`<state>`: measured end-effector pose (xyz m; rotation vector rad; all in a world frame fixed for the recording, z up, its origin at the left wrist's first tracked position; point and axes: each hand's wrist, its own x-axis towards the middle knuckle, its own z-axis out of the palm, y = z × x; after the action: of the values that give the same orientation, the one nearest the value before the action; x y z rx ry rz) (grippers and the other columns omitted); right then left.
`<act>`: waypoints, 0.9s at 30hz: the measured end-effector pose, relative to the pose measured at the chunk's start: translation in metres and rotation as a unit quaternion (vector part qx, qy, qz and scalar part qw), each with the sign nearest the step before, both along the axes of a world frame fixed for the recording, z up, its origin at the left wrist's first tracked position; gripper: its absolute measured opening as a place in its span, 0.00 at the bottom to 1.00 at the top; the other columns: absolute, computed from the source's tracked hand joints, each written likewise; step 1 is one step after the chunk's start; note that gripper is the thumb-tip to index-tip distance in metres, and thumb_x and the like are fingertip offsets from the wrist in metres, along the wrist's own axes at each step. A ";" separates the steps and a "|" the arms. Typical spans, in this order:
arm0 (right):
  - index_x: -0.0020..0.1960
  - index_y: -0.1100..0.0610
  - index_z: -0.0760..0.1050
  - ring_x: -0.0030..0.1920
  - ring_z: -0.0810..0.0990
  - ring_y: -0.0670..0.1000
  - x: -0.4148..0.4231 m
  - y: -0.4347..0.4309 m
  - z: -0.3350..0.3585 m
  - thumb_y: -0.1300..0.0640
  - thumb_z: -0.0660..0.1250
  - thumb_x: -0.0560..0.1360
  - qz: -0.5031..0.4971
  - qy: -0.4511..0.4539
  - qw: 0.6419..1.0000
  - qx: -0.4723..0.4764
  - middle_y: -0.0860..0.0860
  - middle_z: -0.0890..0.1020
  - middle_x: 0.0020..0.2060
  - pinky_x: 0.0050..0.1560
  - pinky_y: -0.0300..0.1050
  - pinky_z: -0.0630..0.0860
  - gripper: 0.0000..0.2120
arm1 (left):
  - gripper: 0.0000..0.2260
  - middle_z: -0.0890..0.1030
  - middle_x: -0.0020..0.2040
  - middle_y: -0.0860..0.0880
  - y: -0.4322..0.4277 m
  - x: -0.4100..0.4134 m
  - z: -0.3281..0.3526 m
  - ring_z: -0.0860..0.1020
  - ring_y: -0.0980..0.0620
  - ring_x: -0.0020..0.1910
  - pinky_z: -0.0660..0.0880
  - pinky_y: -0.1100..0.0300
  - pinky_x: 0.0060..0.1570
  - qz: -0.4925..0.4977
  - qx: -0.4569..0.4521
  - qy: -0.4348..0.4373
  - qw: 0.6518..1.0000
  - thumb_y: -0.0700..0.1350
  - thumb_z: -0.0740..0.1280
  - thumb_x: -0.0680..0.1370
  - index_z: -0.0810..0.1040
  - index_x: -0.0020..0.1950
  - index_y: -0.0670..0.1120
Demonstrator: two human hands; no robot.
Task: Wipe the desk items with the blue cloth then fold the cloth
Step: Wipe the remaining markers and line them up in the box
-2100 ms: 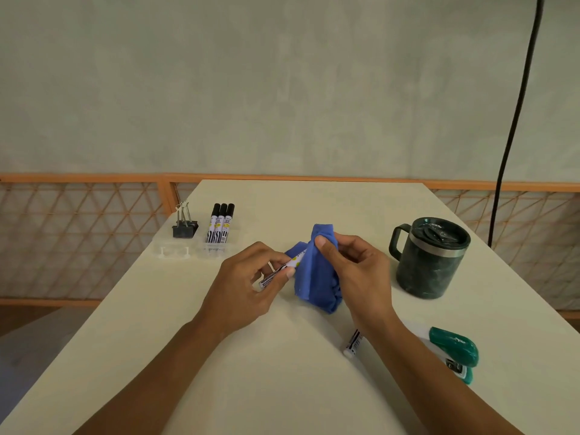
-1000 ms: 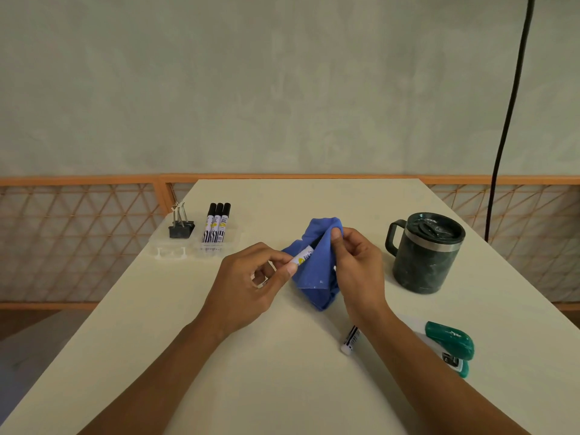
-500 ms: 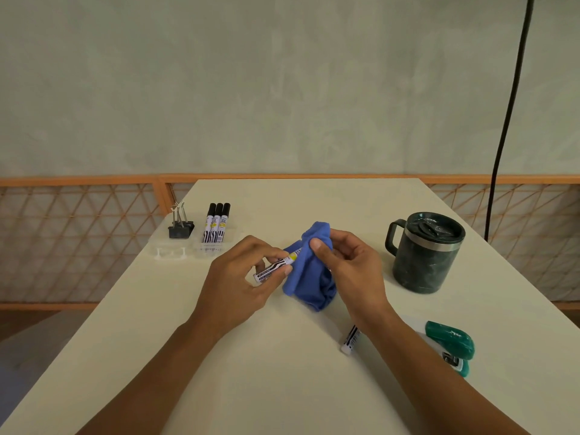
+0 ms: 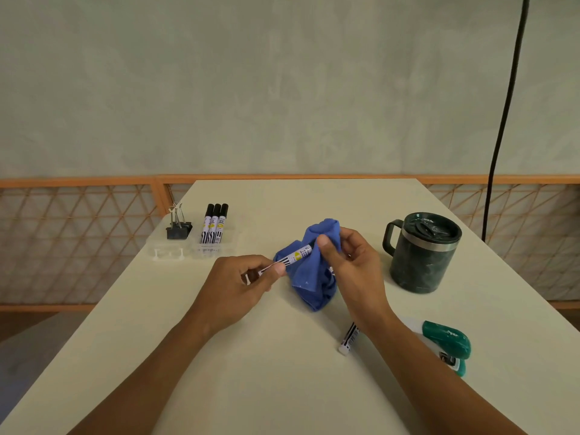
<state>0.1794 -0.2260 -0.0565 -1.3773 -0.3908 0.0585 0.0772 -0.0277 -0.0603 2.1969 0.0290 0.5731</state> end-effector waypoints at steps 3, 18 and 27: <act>0.59 0.53 0.82 0.51 0.88 0.49 -0.002 0.003 0.001 0.54 0.77 0.79 -0.001 -0.010 0.999 -0.032 0.48 0.89 0.49 0.55 0.47 0.85 0.11 | 0.09 0.79 0.36 0.52 0.002 0.001 -0.004 0.72 0.56 0.34 0.67 0.64 0.35 0.001 0.030 -0.022 0.999 0.51 0.72 0.83 0.88 0.48 0.49; 0.57 0.50 0.84 0.52 0.85 0.54 0.006 -0.002 0.000 0.48 0.58 0.89 0.025 0.028 0.999 -0.014 0.56 0.87 0.52 0.58 0.54 0.82 0.16 | 0.09 0.81 0.40 0.56 0.013 0.008 -0.012 0.77 0.49 0.36 0.76 0.49 0.35 0.026 0.082 -0.104 0.991 0.57 0.70 0.83 0.87 0.52 0.55; 0.68 0.50 0.78 0.57 0.86 0.41 -0.003 -0.004 0.007 0.68 0.63 0.85 0.096 -0.034 0.994 -0.034 0.39 0.88 0.55 0.54 0.35 0.80 0.18 | 0.08 0.81 0.41 0.57 0.016 0.008 -0.015 0.76 0.50 0.37 0.72 0.62 0.35 0.036 0.107 -0.111 0.987 0.55 0.70 0.83 0.87 0.54 0.54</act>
<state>0.1767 -0.2299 -0.0499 -1.4076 -0.5821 0.1860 0.0856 -0.0121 -0.0748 2.3313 -0.0748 0.8959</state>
